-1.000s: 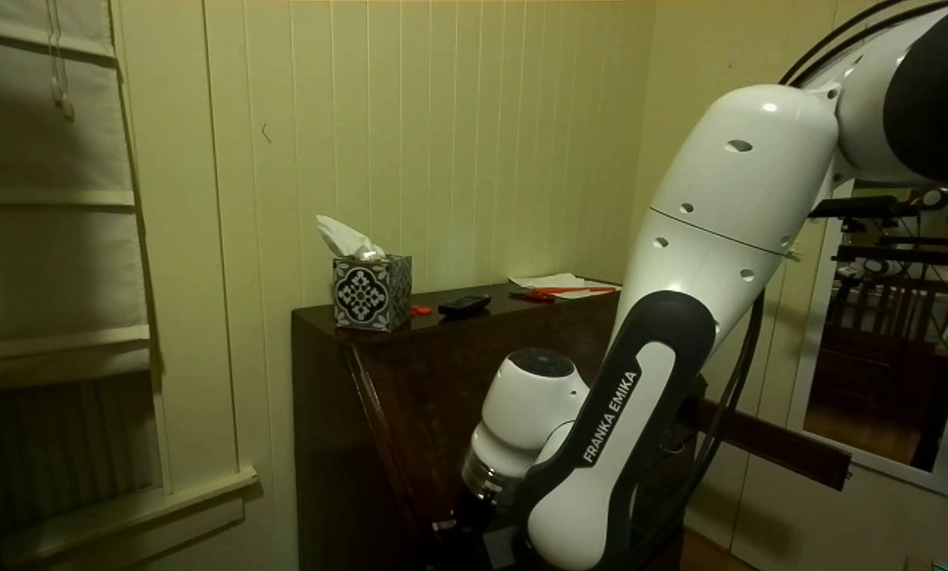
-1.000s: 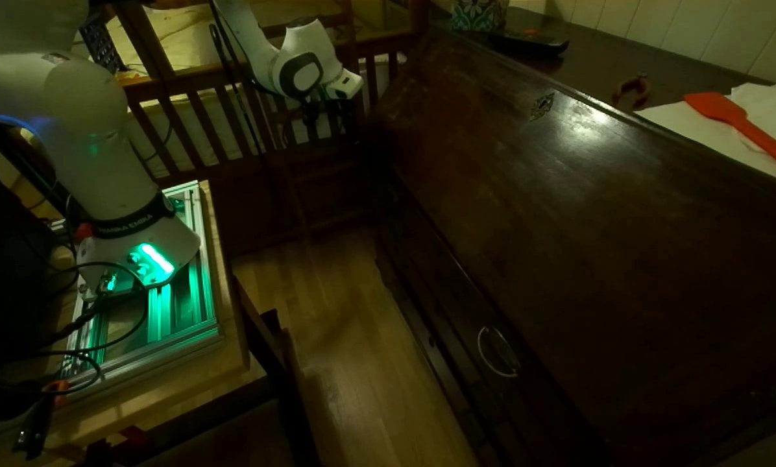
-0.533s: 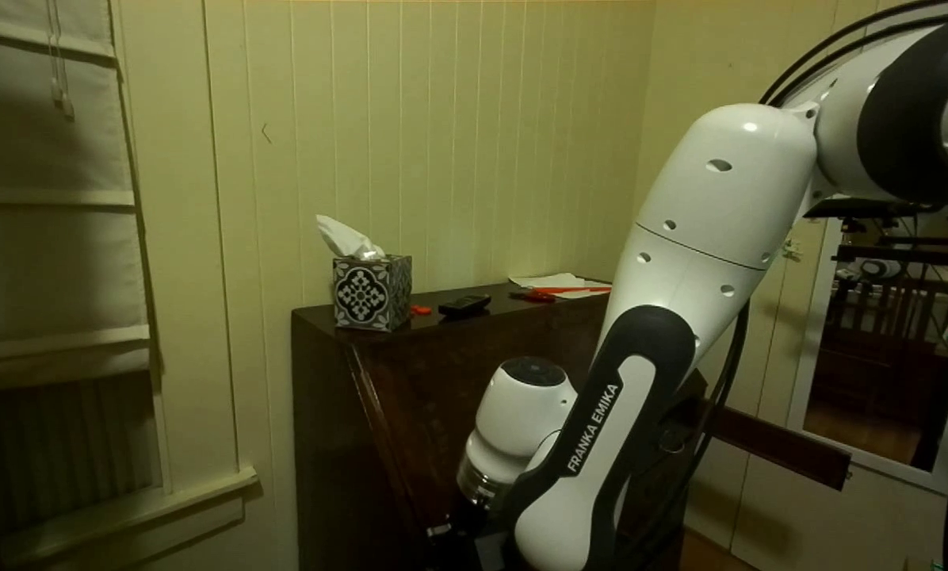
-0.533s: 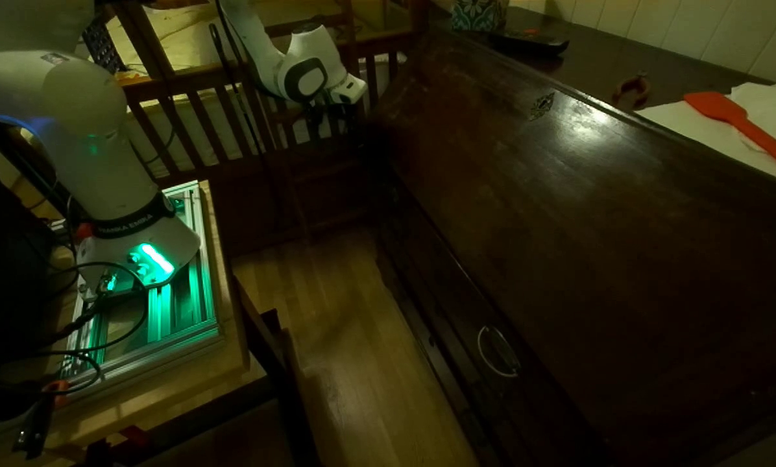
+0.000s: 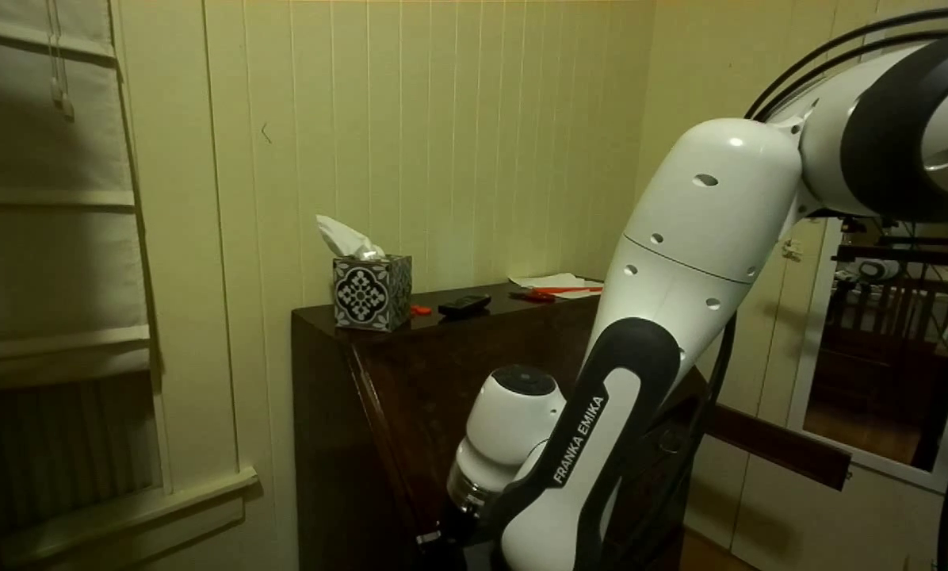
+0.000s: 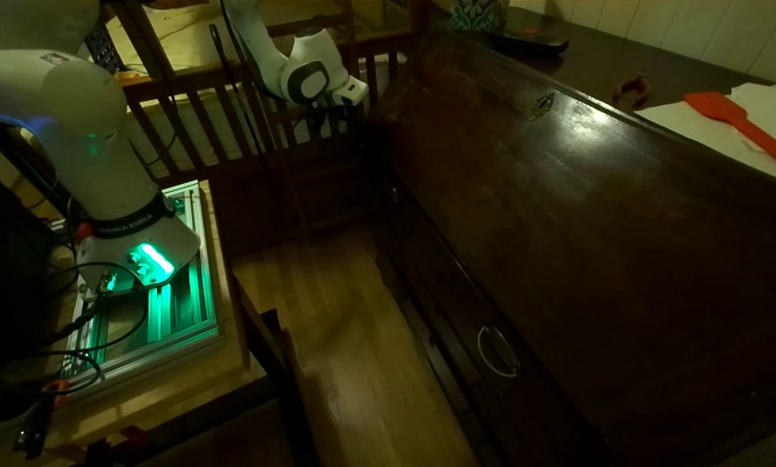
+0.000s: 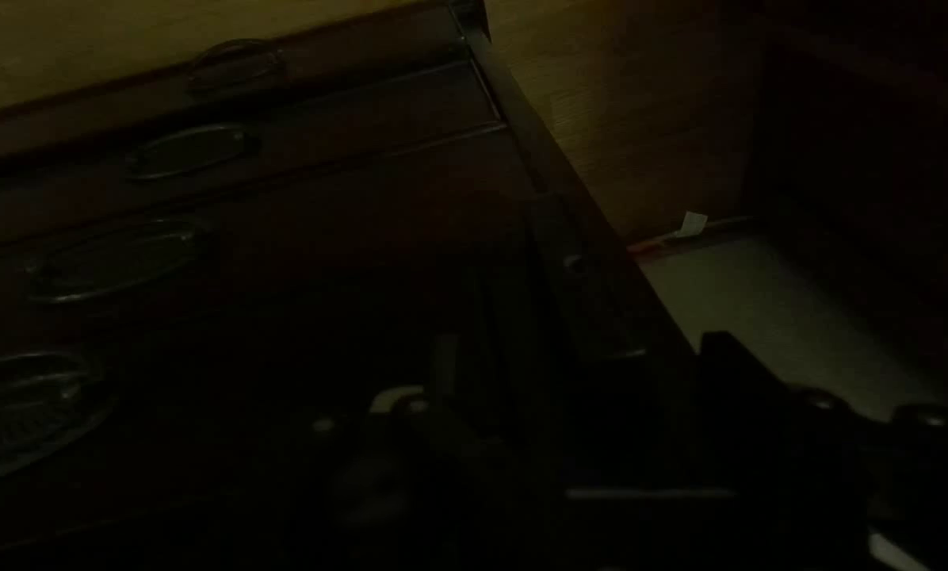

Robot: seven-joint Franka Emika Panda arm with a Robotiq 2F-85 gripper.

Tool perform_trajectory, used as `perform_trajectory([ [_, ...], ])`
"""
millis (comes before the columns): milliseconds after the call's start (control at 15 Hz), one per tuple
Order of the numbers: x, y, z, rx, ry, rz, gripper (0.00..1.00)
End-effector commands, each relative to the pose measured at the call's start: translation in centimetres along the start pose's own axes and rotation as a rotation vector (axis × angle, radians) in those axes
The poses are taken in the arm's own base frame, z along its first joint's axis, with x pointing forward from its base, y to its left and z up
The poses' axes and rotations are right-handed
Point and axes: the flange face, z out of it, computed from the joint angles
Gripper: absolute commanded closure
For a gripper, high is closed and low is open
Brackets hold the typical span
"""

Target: Open the smallest drawer on the far left side of the desk

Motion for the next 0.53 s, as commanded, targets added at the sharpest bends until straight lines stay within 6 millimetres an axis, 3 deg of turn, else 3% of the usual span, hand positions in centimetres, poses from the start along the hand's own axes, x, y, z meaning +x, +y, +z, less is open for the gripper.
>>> perform_trajectory([
  [0, 0.3, -1.1, 0.9, 0.013, -0.001, 0.022, 0.35],
  [133, 0.3, -1.4, 1.1, 0.008, -0.004, 0.009, 0.35],
  [400, 0.4, -2.0, 1.5, -0.011, -0.005, -0.017, 0.47],
  [467, 0.5, -2.2, 1.6, -0.017, -0.004, -0.025, 0.46],
])
